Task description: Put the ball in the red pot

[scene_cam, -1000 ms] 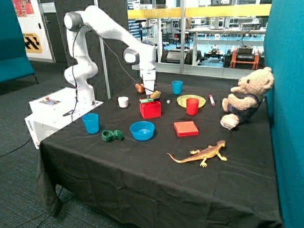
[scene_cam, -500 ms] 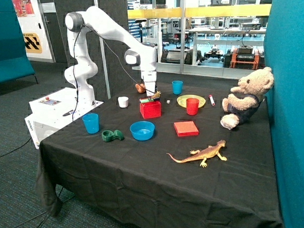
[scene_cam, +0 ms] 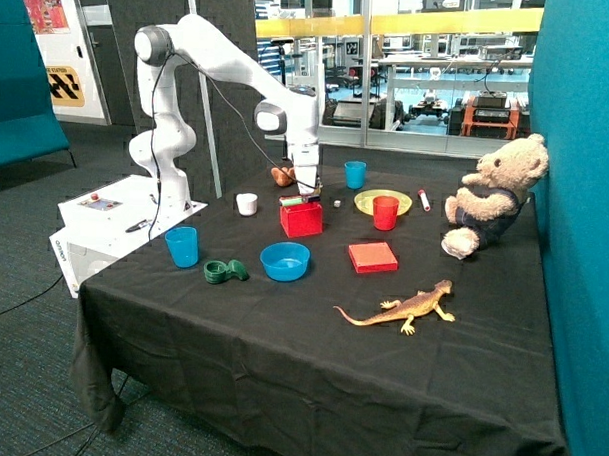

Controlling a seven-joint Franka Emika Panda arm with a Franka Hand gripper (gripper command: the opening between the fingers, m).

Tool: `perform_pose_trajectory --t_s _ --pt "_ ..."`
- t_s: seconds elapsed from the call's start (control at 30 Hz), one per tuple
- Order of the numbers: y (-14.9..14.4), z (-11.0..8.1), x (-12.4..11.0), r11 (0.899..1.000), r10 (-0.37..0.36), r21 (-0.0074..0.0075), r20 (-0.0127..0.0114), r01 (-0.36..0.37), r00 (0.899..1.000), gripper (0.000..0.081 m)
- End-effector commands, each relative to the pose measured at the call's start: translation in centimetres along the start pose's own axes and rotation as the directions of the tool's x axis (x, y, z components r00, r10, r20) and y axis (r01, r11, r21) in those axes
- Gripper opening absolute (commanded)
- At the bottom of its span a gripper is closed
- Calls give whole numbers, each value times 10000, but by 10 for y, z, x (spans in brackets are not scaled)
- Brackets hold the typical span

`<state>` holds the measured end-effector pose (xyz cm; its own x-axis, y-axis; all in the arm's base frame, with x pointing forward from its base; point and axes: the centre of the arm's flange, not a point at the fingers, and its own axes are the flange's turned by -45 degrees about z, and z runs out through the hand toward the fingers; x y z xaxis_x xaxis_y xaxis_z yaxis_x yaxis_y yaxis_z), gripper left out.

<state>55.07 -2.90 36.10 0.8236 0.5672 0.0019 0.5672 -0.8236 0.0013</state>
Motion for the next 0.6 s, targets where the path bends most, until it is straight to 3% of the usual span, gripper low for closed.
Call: perform_pose_trajectory --t_s 0.0,0.43,0.5,0.53,0.57 --pt "3 6 4 10000 68 13 19 -68 10000 517" --pt "2 13 -2 9999 128 13 19 -128 9999 481" --pt "2 12 -2 9999 138 13 19 -139 9999 408" --pt "2 11 -2 9999 157 13 19 -157 9999 338" --pt "2 11 -2 9999 164 13 19 -164 9999 214"
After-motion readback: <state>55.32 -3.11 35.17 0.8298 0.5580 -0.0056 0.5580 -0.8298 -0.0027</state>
